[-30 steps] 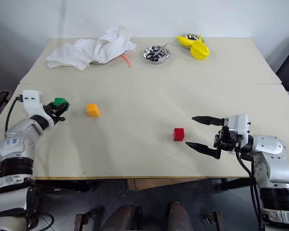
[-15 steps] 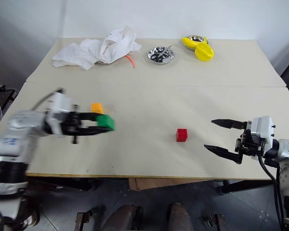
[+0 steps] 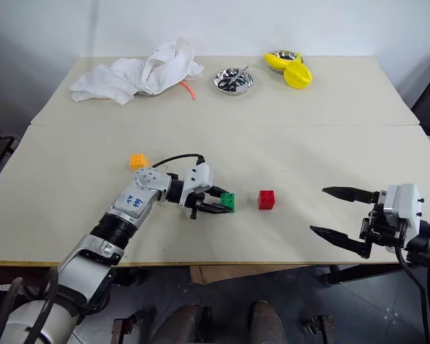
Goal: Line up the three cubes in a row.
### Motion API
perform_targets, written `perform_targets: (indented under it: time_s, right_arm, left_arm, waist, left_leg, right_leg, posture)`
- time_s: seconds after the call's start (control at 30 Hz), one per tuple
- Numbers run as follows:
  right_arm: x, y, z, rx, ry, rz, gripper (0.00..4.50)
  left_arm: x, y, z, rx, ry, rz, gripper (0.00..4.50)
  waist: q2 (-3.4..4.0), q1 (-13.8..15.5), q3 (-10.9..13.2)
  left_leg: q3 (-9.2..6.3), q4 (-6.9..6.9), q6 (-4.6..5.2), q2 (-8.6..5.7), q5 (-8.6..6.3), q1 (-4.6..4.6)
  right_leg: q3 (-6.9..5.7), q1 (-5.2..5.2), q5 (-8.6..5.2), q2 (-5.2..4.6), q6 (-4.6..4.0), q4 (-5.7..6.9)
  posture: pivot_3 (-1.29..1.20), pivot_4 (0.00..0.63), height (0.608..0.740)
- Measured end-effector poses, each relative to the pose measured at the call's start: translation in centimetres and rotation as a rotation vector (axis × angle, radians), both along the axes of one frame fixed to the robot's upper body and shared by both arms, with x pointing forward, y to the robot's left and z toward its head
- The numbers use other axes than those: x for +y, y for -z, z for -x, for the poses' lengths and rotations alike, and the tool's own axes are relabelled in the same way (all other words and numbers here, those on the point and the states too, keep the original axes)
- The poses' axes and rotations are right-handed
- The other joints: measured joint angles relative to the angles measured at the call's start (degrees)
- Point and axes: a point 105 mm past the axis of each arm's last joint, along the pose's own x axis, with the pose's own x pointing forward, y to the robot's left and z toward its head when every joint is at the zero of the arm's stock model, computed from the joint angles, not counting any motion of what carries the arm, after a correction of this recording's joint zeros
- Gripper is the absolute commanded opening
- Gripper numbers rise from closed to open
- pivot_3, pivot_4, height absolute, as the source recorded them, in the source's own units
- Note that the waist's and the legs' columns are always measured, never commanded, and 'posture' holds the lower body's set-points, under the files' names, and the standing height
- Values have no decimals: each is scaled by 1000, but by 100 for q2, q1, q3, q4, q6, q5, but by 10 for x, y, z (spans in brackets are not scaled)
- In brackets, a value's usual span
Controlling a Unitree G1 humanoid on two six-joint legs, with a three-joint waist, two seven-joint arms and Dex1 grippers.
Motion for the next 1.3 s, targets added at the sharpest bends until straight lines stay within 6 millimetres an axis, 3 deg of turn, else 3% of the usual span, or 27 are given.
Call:
perform_targets:
  time_s: [0.33,0.6,0.9,1.2,1.3]
  right_arm:
    - [2,-1,1,-8,20,-8,4500]
    - [3,-3,1,-10,18,-15,4500]
    - [3,0,2,-3,20,-28,4500]
    - [4,4,3,6,24,-41,4500]
    - [7,5,2,4,12,-46,4500]
  left_arm:
    - [-1,1,-1,-18,3,-10,1495]
    - [1,-4,-16,-23,-4,-24,1495]
    - [2,-2,-11,-5,63,-27,1495]
    - [0,-1,-15,34,12,6,4388]
    - [5,-17,-15,-38,39,41,4452]
  waist:
    - [0,1,0]
    - [0,4,0]
    - [-1,4,0]
    - [-2,2,1]
    - [-3,-6,2]
  left_leg:
    - [0,2,0,-1,0,1]
    - [0,5,0,-2,0,1]
    - [0,6,0,-2,0,1]
    - [-1,7,0,-2,0,0]
    - [0,6,0,-1,0,-1]
  right_leg:
    - [0,2,0,0,0,0]
    - [-3,3,1,1,1,1]
    - [-3,3,1,1,1,3]
    - [-2,1,1,2,2,5]
    - [-2,-1,1,1,2,6]
  posture:
    - [0,150,740]
    - [0,150,740]
    - [0,150,740]
    - [0,150,740]
    - [0,150,740]
